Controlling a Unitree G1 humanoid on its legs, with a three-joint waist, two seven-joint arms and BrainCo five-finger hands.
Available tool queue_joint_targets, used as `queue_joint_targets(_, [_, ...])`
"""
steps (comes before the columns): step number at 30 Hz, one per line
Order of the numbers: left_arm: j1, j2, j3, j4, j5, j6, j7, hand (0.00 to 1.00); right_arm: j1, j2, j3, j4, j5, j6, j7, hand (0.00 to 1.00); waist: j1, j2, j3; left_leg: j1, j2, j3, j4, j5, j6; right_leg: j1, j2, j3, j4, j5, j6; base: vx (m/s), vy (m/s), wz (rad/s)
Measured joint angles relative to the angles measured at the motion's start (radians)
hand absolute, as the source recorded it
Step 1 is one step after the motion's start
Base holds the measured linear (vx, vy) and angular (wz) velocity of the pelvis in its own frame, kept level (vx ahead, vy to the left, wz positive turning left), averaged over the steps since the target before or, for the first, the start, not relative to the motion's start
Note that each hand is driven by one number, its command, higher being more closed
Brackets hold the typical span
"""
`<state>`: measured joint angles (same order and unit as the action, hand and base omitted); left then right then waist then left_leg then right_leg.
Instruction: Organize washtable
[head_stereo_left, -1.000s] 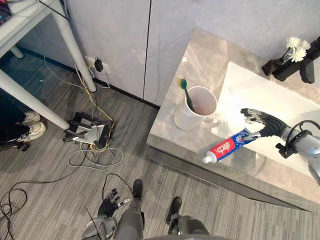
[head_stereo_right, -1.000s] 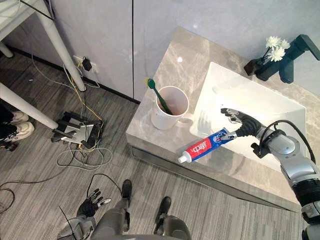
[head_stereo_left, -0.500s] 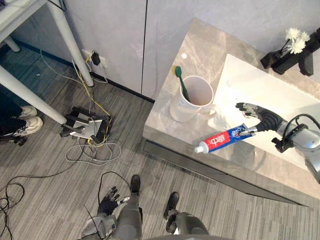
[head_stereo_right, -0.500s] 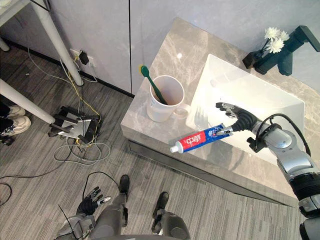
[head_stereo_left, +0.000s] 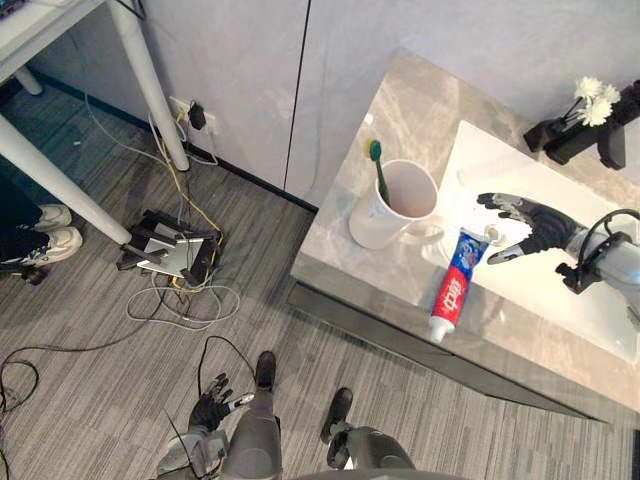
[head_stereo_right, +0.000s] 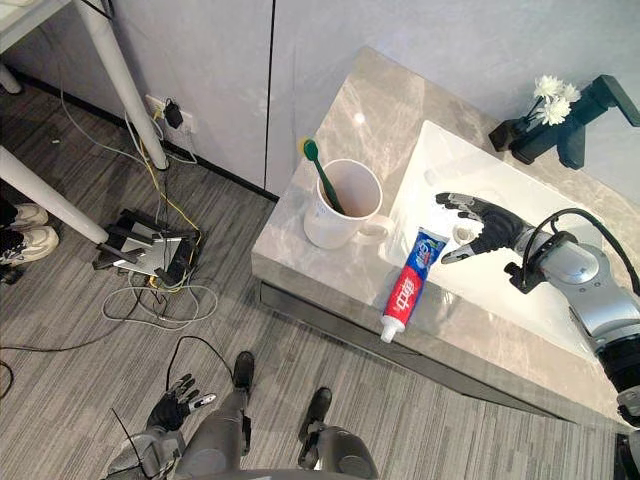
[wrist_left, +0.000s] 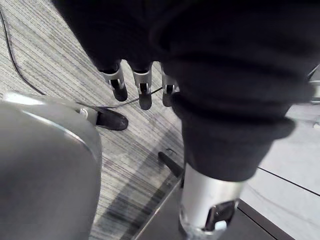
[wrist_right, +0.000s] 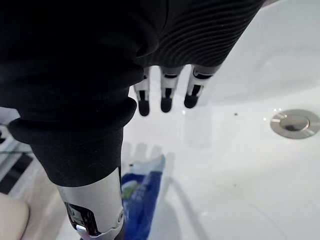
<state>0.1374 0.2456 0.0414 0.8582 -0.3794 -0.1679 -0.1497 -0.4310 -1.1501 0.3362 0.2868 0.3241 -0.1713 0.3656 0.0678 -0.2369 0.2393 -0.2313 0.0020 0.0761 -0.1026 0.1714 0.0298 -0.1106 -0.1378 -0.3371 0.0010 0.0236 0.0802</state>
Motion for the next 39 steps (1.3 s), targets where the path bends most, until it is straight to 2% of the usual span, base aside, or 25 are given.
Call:
queue_joint_targets(7, [0.002, 0.017, 0.008, 0.025, 0.008, 0.008, 0.0, 0.0, 0.0, -0.006, 0.005, -0.013, 0.01, 0.001, 0.011, 0.0, 0.001, -0.006, -0.005, 0.0, 0.015, 0.01, 0.0, 0.017, 0.0, 0.003, 0.01, 0.007, -0.011, -0.019, 0.003, -0.01, -0.019, -0.03])
queue_joint_targets(10, [0.0, 0.025, 0.008, 0.034, 0.027, 0.009, 0.0, 0.0, -0.001, -0.006, 0.008, -0.032, 0.01, 0.001, 0.011, 0.0, -0.002, -0.028, -0.022, 0.0, 0.013, 0.009, 0.0, 0.02, 0.002, 0.015, 0.012, 0.005, -0.034, 0.002, 0.001, 0.1, -0.008, 0.02])
queue_joint_targets(13, [0.0, 0.026, 0.009, 0.034, 0.038, 0.01, 0.0, 0.0, -0.007, -0.005, 0.008, -0.041, 0.006, -0.003, 0.009, 0.0, -0.001, -0.038, -0.031, 0.001, 0.011, 0.006, 0.0, 0.025, 0.003, 0.019, 0.012, 0.002, -0.037, 0.003, 0.0, 0.11, -0.008, 0.08])
queue_joint_targets(15, [0.0, 0.024, 0.009, 0.035, 0.038, 0.011, 0.0, 0.0, -0.016, -0.005, 0.005, -0.046, -0.023, -0.017, 0.0, 0.0, -0.001, -0.037, -0.04, 0.001, 0.011, 0.004, 0.001, 0.025, 0.003, 0.02, 0.014, 0.002, -0.036, 0.003, 0.0, 0.08, -0.004, 0.06])
queue_joint_targets(17, [0.0, 0.021, 0.01, 0.035, 0.039, 0.01, 0.002, 0.0, -0.017, 0.009, -0.022, -0.076, -0.081, -0.033, -0.043, 0.0, -0.003, -0.035, -0.045, 0.005, 0.011, 0.001, 0.001, 0.025, 0.002, 0.025, 0.015, 0.002, -0.035, 0.003, 0.0, 0.04, 0.004, 0.02])
queue_joint_targets(21, [0.0, -0.001, 0.023, 0.037, 0.043, 0.01, 0.005, 0.0, -0.016, 0.049, -0.058, -0.129, -0.172, -0.083, -0.108, 0.0, -0.006, -0.012, -0.072, 0.009, 0.015, -0.019, 0.0, 0.018, -0.005, 0.025, 0.016, 0.0, -0.019, 0.003, -0.001, -0.02, 0.016, 0.04])
queue_joint_targets(27, [0.003, -0.014, 0.05, 0.039, 0.05, 0.011, 0.005, 0.0, 0.012, 0.068, -0.047, -0.23, -0.222, -0.116, -0.102, 0.0, 0.0, -0.006, -0.075, 0.002, 0.024, -0.022, 0.0, 0.014, -0.003, 0.015, 0.024, 0.0, -0.006, -0.02, -0.018, -0.07, 0.003, 0.02])
queue_joint_targets(31, [0.004, -0.006, 0.05, 0.045, 0.06, 0.011, 0.005, 0.0, 0.053, 0.068, -0.043, -0.261, -0.222, -0.121, -0.097, 0.0, 0.002, -0.008, -0.077, 0.001, 0.027, -0.02, 0.0, 0.015, -0.004, 0.015, 0.025, -0.002, -0.005, -0.028, -0.009, -0.03, -0.004, 0.04])
queue_joint_targets(39, [0.017, 0.012, 0.049, 0.048, 0.077, 0.012, 0.005, 0.0, 0.108, 0.081, -0.012, -0.282, -0.221, -0.131, -0.056, 0.0, 0.001, -0.032, -0.095, 0.001, 0.017, -0.02, 0.0, 0.022, -0.003, 0.023, 0.02, -0.001, -0.022, -0.017, -0.005, 0.07, 0.006, 0.0])
